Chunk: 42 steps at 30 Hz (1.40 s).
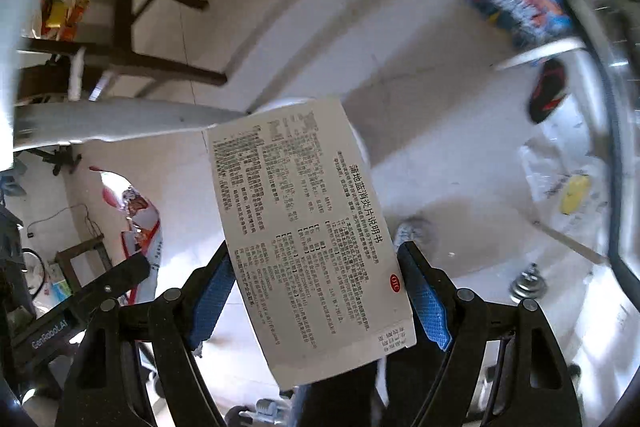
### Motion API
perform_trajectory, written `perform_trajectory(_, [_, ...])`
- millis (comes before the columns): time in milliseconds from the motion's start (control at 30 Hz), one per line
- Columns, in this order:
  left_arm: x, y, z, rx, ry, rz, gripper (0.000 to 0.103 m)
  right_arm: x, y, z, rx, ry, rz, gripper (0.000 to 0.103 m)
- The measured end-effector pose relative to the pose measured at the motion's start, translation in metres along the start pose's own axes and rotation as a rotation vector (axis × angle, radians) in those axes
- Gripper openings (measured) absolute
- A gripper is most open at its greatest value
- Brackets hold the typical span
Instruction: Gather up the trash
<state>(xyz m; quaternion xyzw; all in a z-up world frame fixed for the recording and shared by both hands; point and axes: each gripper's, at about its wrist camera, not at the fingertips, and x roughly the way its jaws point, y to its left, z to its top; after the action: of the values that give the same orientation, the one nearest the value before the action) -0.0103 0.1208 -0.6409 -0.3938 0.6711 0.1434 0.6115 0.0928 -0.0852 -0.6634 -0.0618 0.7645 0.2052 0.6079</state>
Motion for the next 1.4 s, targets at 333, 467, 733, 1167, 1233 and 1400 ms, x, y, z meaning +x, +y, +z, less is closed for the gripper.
perform_trajectory(333, [0.049, 0.043, 0.01, -0.05, -0.074, 0.042, 0.097, 0.148, 0.001, 0.038, -0.058, 0.097, 0.072, 0.084])
perform_trajectory(467, [0.03, 0.048, -0.009, -0.019, -0.139, 0.125, 0.101, 0.134, 0.001, 0.031, -0.064, 0.057, 0.075, 0.101])
perform_trajectory(733, [-0.02, 0.028, -0.04, 0.019, -0.199, 0.168, 0.101, 0.065, 0.011, -0.001, -0.167, -0.063, -0.142, 0.103])
perform_trajectory(1167, [-0.179, -0.038, -0.12, 0.109, -0.244, 0.163, 0.101, -0.122, 0.052, -0.073, -0.203, -0.208, -0.214, 0.103])
perform_trajectory(1233, [-0.205, -0.048, -0.134, 0.13, -0.247, 0.159, 0.101, -0.153, 0.056, -0.087, -0.199, -0.212, -0.211, 0.103])
perform_trajectory(1400, [-0.26, -0.07, -0.166, 0.171, -0.262, 0.125, 0.101, -0.234, 0.064, -0.125, -0.185, -0.227, -0.161, 0.103])
